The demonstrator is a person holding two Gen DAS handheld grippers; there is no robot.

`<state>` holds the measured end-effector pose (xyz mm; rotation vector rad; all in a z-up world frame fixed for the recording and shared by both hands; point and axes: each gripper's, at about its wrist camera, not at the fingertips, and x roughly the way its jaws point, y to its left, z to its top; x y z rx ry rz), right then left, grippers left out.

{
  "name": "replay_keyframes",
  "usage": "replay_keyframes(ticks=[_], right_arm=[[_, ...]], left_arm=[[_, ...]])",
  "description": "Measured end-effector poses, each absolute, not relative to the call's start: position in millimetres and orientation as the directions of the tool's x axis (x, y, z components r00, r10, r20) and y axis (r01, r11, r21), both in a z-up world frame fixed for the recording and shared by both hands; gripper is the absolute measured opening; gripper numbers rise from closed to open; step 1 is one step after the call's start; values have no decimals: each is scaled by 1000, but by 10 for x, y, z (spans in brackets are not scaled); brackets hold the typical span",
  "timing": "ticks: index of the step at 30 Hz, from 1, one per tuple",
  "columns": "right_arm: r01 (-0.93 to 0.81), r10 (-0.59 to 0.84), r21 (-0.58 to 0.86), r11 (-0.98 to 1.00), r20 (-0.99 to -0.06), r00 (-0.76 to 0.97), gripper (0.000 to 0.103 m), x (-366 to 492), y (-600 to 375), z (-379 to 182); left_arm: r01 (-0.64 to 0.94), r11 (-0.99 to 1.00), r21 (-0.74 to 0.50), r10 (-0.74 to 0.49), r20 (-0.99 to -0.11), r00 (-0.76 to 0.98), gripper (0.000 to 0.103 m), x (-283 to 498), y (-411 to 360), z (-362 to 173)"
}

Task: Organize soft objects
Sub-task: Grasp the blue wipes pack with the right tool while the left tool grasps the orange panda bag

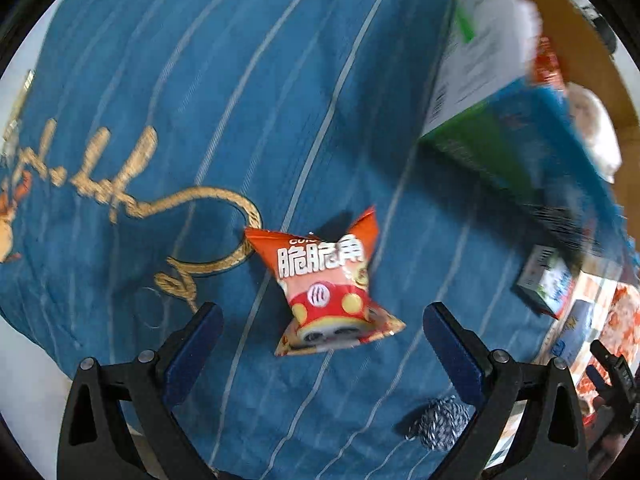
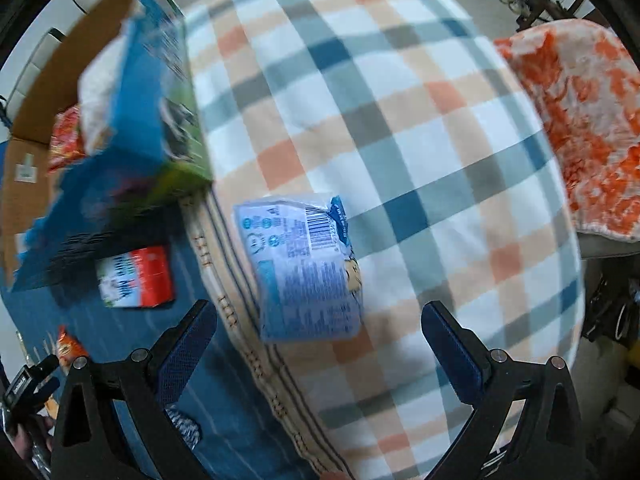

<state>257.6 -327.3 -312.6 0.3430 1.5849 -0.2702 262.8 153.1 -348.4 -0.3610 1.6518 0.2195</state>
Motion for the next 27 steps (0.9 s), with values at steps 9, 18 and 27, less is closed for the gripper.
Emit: replay_keyframes(ticks=[9, 18, 27], right_arm=[[361, 50, -9, 932, -987, -152, 83, 2748, -3147, -3764], [250, 44, -3, 968, -982, -183, 54, 2579, -2767, -3686], [123, 34, 10, 992, -981, -192, 53, 2267, -2204, -3696]], left_arm=[[-377, 922, -84, -162, -970, -181, 79, 2653, 1476, -4072], [-211, 976, -55, -78, -992, -103, 44, 2560, 962, -3875], [31, 999, -30, -27, -995, -95, 44, 2318, 101, -3926]])
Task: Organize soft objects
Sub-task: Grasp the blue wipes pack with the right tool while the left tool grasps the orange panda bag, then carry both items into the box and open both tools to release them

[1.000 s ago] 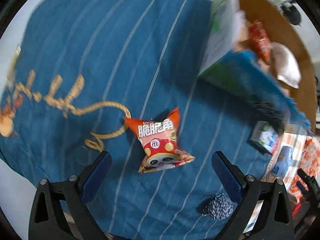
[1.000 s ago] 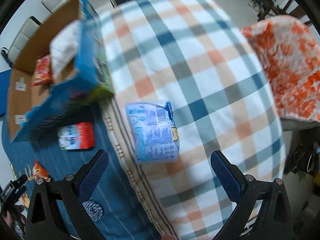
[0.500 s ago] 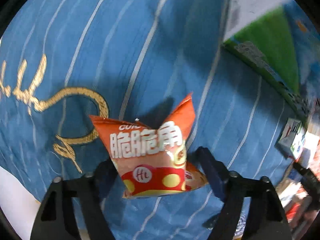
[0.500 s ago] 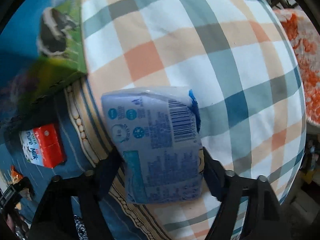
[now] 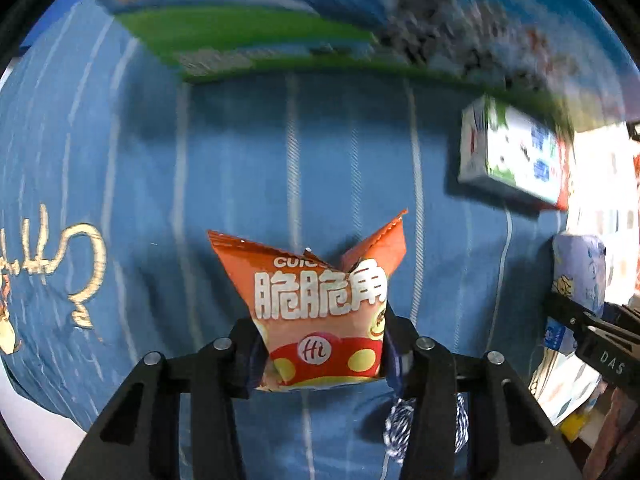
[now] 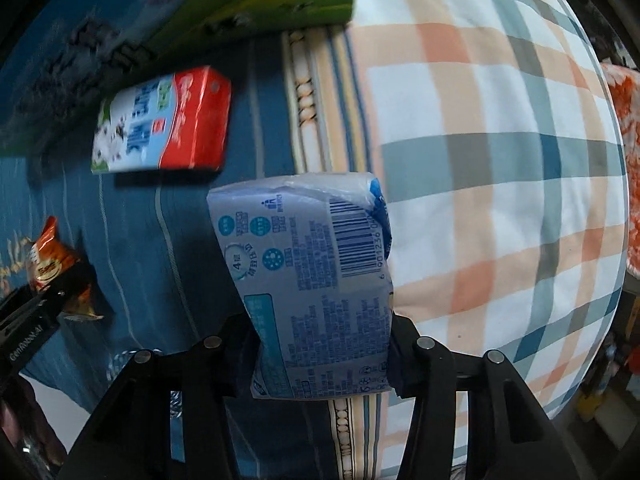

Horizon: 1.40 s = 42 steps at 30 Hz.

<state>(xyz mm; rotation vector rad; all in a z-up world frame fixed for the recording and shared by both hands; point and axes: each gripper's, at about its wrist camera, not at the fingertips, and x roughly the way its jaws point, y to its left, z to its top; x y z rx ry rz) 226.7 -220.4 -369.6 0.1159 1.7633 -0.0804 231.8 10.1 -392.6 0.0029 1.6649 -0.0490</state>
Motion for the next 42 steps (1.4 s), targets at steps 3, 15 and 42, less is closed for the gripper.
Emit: replay_keyframes(ticks=[3, 15, 42], right_arm=[[127, 22, -3, 992, -980, -196, 55, 2259, -2196, -3759], [100, -38, -55, 993, -986, -163, 41, 2334, -1965, -3640], [15, 74, 84, 996, -941, 329, 39, 2258, -1789, -1060]], left_arm=[[50, 999, -10, -4, -995, -104, 45, 2302, 20, -4032], [81, 997, -6, 0, -998, -69, 41, 2477, -220, -3794], [115, 985, -131, -167, -898, 408, 41, 2541, -75, -1188]])
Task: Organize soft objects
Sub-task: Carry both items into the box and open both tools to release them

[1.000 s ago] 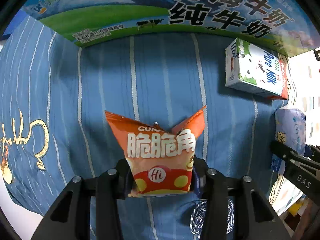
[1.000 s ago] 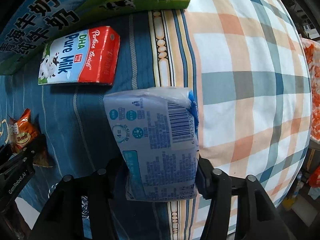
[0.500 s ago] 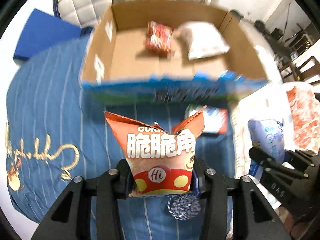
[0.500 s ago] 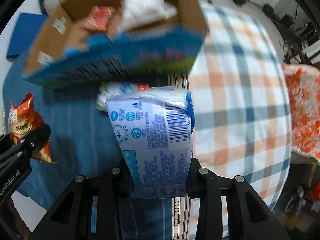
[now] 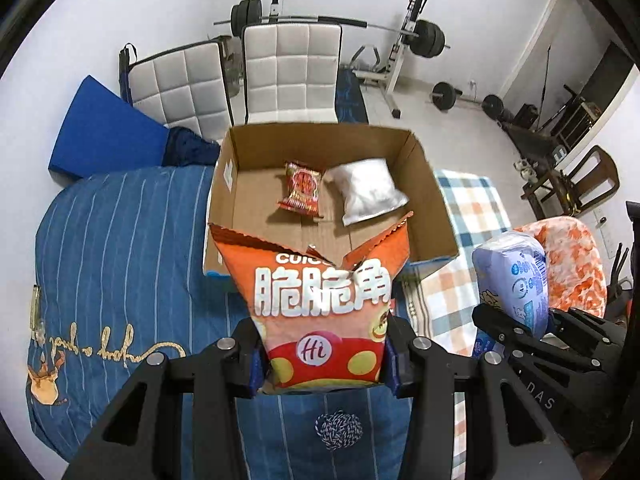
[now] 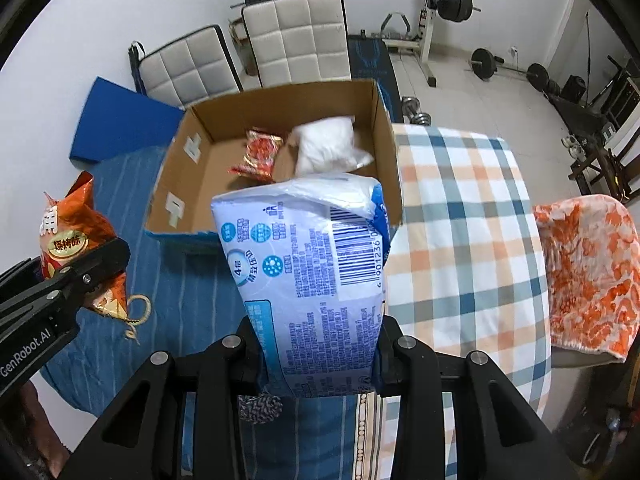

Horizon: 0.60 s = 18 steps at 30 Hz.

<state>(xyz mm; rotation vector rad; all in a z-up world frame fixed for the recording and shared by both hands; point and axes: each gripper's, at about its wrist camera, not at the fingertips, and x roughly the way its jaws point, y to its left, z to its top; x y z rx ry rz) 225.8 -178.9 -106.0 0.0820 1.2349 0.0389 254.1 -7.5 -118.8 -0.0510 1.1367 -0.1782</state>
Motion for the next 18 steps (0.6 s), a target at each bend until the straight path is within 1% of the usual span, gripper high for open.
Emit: replay_keyframes(ticks=[3, 11, 14, 18], right_arm=[[10, 82, 91, 996, -933, 350, 39, 2276, -1788, -942], [-1, 141, 150, 989, -925, 352, 39, 2483, -1778, -896], [-1, 159, 169, 986, -926, 343, 39, 2656, -1776, -941], [6, 197, 209, 978, -929, 312, 39, 2953, -1778, -1086]], left_arm=[[116, 983, -142, -178, -891, 417, 41, 2549, -69, -1142], [108, 977, -184, -212, -886, 413, 41, 2711, -26, -1098], [100, 975, -199, -223, -887, 404, 41, 2860, 11, -1121], [76, 970, -233, -244, -901, 358, 41, 3241, 99, -1292]])
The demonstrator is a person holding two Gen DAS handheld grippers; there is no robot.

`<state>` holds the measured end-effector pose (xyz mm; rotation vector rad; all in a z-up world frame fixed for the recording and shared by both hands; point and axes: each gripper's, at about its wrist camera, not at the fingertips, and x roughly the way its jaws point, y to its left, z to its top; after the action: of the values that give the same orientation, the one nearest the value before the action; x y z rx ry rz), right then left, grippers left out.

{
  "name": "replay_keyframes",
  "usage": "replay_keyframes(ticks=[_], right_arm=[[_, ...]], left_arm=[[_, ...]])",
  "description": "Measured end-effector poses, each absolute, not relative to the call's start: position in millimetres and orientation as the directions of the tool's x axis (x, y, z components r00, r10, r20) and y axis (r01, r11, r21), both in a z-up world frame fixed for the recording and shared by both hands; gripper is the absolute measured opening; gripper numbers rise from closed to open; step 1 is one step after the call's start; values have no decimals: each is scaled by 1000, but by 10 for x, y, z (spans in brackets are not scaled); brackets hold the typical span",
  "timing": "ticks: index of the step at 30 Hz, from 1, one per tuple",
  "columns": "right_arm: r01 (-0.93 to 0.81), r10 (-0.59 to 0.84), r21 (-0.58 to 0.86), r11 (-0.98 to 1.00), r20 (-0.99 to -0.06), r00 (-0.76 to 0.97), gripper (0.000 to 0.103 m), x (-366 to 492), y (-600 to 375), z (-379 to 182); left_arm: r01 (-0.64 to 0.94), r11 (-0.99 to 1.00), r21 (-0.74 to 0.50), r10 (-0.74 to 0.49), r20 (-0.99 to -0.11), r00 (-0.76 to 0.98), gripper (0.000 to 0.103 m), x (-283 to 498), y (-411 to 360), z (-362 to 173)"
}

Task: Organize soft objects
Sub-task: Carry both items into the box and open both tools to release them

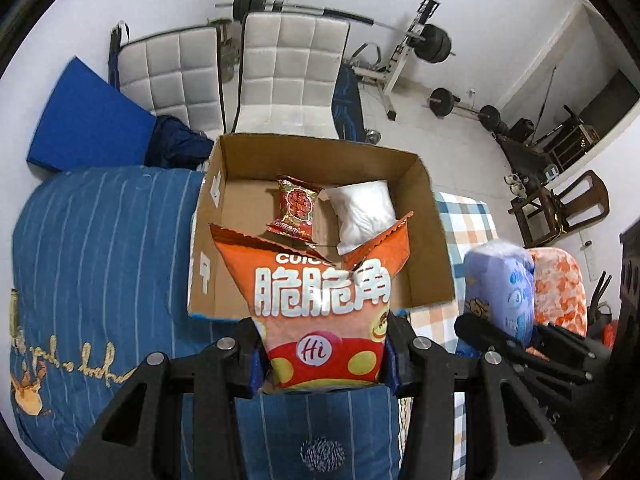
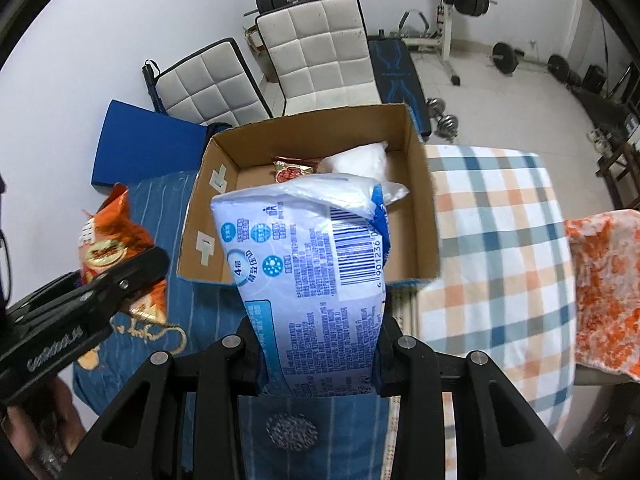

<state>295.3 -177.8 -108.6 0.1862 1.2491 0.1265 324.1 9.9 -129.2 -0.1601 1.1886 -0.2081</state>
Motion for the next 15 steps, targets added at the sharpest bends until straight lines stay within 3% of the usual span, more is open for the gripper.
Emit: replay_keyframes(ticks=[8, 15], right_arm=[[104, 274, 292, 951, -948, 161, 39, 3685, -1869, -1849], [164, 231, 234, 958, -972, 38, 39, 4153, -1875, -2563]], left_arm=[[35, 961, -273, -275, -946, 170, 41, 3963, 157, -1997], [-35, 966, -258, -259, -965, -48, 42, 4334, 217, -2948]])
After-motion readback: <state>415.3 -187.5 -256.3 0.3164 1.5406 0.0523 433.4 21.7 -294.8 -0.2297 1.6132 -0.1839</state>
